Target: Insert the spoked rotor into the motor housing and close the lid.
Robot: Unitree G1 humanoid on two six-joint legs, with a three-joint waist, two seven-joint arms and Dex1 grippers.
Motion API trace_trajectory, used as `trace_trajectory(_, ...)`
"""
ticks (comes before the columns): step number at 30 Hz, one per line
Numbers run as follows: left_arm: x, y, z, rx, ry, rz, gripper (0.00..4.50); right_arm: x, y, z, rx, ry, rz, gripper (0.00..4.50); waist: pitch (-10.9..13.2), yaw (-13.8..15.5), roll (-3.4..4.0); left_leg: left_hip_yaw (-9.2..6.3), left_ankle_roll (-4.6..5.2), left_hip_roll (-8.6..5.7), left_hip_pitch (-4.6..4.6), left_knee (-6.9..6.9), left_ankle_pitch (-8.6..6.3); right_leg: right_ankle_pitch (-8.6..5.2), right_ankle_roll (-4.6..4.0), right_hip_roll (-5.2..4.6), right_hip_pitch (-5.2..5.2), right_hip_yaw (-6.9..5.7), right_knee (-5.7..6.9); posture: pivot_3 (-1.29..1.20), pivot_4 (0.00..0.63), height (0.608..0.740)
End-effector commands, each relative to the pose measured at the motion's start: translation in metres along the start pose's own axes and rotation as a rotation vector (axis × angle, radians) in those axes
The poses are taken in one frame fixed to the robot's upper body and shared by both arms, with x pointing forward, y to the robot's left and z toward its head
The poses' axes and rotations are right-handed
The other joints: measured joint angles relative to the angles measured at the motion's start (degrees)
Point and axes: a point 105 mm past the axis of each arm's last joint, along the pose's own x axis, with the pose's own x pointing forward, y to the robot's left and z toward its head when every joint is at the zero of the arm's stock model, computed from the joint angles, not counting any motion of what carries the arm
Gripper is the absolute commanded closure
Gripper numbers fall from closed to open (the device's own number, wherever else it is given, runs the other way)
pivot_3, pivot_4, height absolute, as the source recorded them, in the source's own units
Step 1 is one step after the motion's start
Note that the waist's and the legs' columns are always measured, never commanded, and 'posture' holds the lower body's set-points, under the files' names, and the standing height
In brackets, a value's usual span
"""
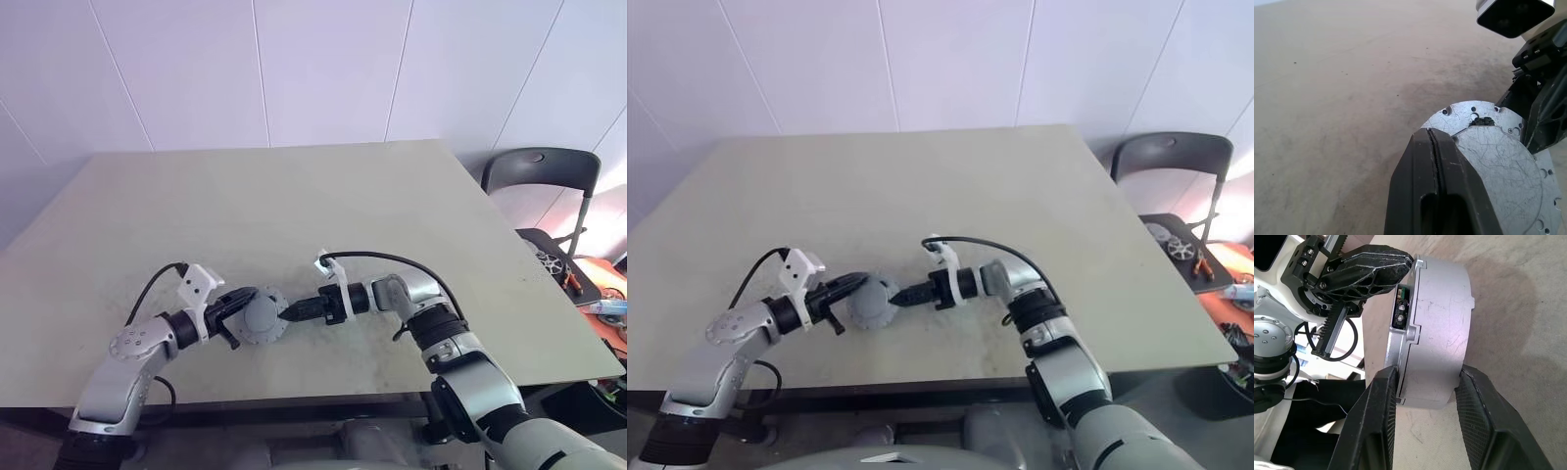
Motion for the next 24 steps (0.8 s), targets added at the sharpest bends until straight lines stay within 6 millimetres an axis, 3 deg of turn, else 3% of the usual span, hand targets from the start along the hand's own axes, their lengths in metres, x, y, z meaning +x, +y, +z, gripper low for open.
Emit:
trace_trajectory(1,-0.006,0.020,0.014,-0.077,-0.091,0.112,4.50,0.014,0.008,0.008,-0.044,0.010,0.015,3.08,0.01,-0.02,0.00,-0.01,0.00,0.00,-0.01,0.00,0.00,0.00,0.00,0.00,-0.01,-0.01,0.00,0.00,0.000,0.740)
trace_trajectory(7,-0.014,0.038,0.039,-0.263,-0.269,0.216,4.50,0.018,0.007,0.015,-0.019,-0.038,0.013,3.12,0.03,-0.02,-0.06,-0.08,0.00,0.05,-0.04,-0.02,0.00,0.01,0.01,0.04,-0.04,-0.09,0.04,0.00,0.000,0.740)
trace_trajectory(14,-0.027,0.037,0.039,-0.399,-0.351,0.233,4.50,0.019,0.018,0.027,-0.026,-0.096,0.070,3.12,0.09,0.07,-0.14,-0.05,0.00,0.04,-0.10,-0.04,0.00,0.01,0.01,0.03,-0.08,-0.08,-0.01,0.00,0.000,0.740)
trace_trajectory(17,-0.034,0.041,0.036,-0.472,-0.374,0.264,4.50,0.017,0.018,0.042,0.000,-0.184,0.070,3.12,0.12,0.17,-0.18,-0.07,0.00,0.04,-0.11,-0.04,0.00,0.01,0.01,0.03,-0.09,-0.08,0.00,0.00,0.000,0.740)
trace_trajectory(24,-0.043,0.052,0.039,-0.595,-0.464,0.338,2.15,0.012,0.028,0.085,0.082,-0.401,0.131,3.12,0.39,0.46,-0.35,-0.08,0.00,-0.02,-0.31,0.04,0.00,0.01,0.01,-0.03,-0.08,-0.08,-0.21,0.00,0.000,0.740)
